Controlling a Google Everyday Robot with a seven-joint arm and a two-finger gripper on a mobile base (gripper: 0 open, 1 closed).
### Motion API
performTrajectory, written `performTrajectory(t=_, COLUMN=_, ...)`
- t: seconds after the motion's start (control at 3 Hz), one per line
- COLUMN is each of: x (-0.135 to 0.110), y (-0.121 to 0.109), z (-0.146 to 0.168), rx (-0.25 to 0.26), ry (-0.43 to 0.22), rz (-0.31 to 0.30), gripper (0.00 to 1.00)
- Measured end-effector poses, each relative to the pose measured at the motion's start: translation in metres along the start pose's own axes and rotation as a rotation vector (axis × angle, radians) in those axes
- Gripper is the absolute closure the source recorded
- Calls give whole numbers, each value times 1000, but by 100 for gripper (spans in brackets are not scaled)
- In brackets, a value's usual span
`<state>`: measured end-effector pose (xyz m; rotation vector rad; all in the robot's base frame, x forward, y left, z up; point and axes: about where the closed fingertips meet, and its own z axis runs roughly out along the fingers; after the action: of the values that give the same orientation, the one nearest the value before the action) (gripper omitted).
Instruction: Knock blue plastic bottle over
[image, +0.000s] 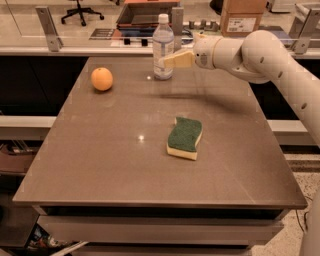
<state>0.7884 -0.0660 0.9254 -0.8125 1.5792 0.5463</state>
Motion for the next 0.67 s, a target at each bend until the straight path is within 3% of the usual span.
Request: performTrajectory(t=0.67, x=-6, y=2, z=29, rx=-35, ry=-37, rz=4, gripper=0)
